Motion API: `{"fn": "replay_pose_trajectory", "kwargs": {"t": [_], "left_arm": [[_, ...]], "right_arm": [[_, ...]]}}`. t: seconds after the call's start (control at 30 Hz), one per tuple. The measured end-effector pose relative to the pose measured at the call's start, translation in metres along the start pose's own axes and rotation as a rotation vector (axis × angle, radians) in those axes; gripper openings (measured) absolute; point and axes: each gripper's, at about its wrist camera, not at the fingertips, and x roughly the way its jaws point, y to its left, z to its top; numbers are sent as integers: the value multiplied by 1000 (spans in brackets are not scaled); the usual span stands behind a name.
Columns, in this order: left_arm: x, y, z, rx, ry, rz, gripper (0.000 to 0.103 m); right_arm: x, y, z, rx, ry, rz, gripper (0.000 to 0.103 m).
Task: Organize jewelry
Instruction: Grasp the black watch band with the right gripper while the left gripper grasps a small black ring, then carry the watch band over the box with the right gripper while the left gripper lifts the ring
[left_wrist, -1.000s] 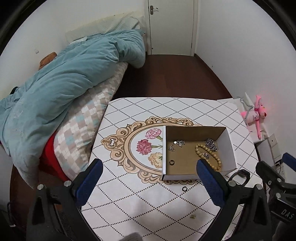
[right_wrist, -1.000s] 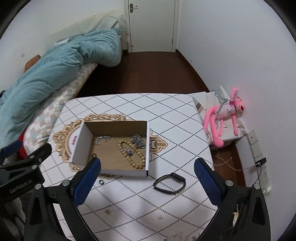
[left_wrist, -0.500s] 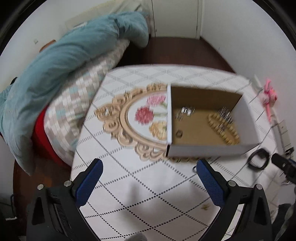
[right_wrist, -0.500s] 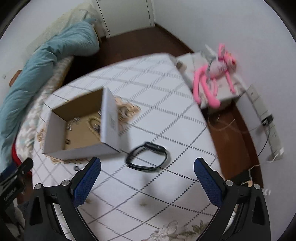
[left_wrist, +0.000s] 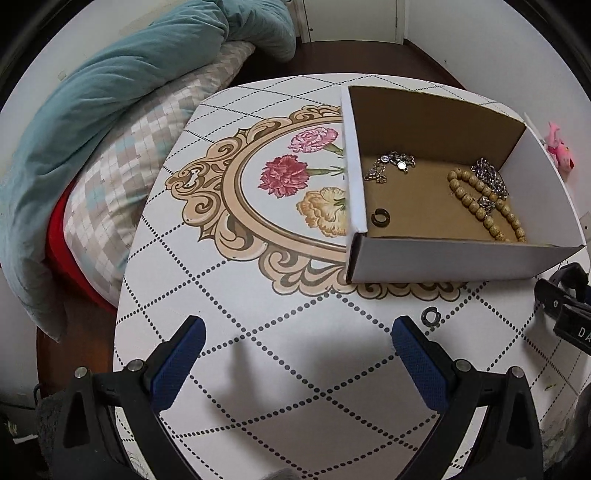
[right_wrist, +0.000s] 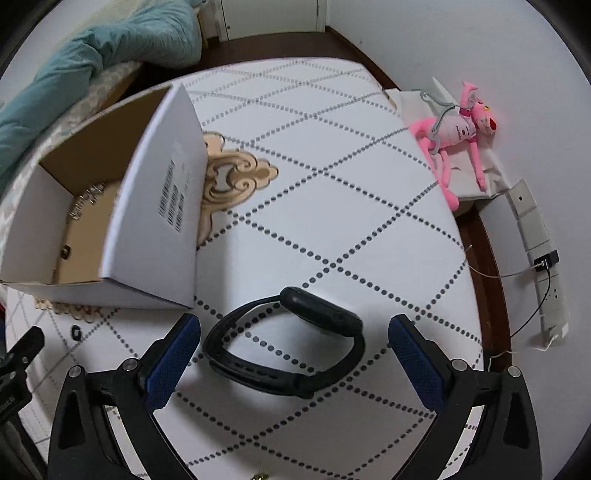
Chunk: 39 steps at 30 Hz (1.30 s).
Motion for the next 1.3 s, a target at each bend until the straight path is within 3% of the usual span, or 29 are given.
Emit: {"fn": "replay_pose_trajectory", "kwargs": {"t": [0.07,0.1,0.23,0.67,0.93,1.0,1.1,1.17,1.3], "left_arm": [[1,-1,1,10,-5,1,103],[1,-2,1,13,-7,2,103],[3,-7,-1,18,0,-14,103],[3,-39,-8,83,-10,-99,98],[5,-60,-3,120,-44,-120,68],[2,-63,-2,131,-54,-139,43],[0,-71,-1,147,-51,-174,18],[-1,-74,-2,151,-50,-180,11],[1,-71,-2,144,-44,-184,9]], "right_arm": [[-4,1,0,-6,-24,0,91],[-7,3,1,-14,-39,3,78],[-13,8,-1,-31,-48,15,73],[-41,3,-22,-8,-61,68,72],[-37,-7,-23,35,-51,83,72],[-34,-9,-24,40,-47,82,72],[-33,-13,-25,49,-45,82,71],[-34,-15,-24,54,-47,83,71],[-35,-16,-22,59,-54,82,71]]}}
